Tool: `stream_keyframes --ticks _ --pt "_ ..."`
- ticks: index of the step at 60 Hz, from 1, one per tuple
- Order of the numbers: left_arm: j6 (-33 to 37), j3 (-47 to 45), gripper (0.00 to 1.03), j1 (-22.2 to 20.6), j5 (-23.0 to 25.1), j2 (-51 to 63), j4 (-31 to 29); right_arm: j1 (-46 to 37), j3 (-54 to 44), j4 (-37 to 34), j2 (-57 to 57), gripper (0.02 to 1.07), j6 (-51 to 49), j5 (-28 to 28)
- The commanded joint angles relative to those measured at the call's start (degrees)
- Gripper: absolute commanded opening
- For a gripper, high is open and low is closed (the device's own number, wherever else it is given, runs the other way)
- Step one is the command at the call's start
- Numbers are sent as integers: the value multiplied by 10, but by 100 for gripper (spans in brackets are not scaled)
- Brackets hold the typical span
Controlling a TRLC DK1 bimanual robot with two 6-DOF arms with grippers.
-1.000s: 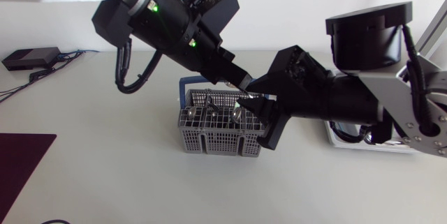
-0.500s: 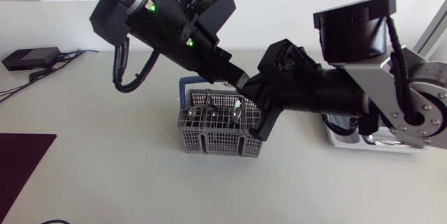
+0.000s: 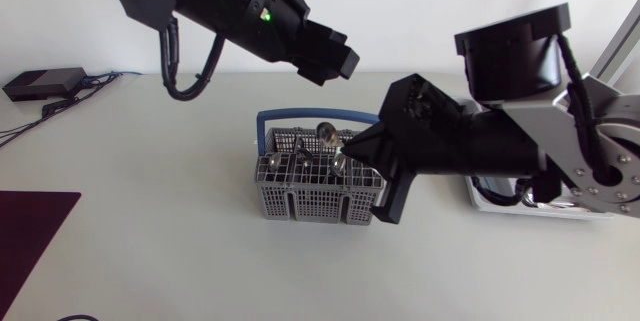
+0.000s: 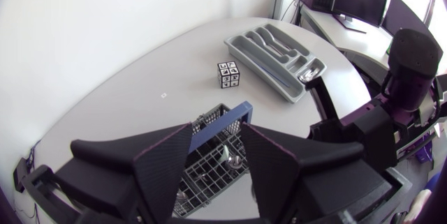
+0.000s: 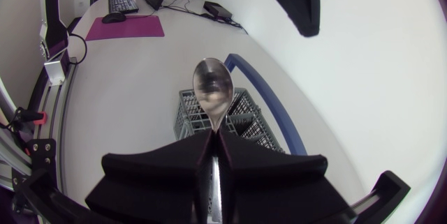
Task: Transfer all utensils from the basket to the drawer tray.
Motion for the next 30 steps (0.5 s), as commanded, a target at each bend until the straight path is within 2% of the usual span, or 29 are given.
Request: stream_keyframes --ticks 1,15,21,24,30 --pt "19 4 60 12 2 -28 9 -29 -25 -20 -23 7 -20 -22" --pt "86 -77 60 56 -12 -77 7 -191 -40 -114 -61 7 -116 -146" --pt "137 -148 60 61 -36 -106 10 -267 -39 -161 -55 7 -186 -182" --pt "156 -184 60 70 -42 -122 31 -307 -38 -179 -48 7 -218 -199" --pt "171 -220 59 92 -43 -130 34 -386 -30 -220 -18 7 -298 -226"
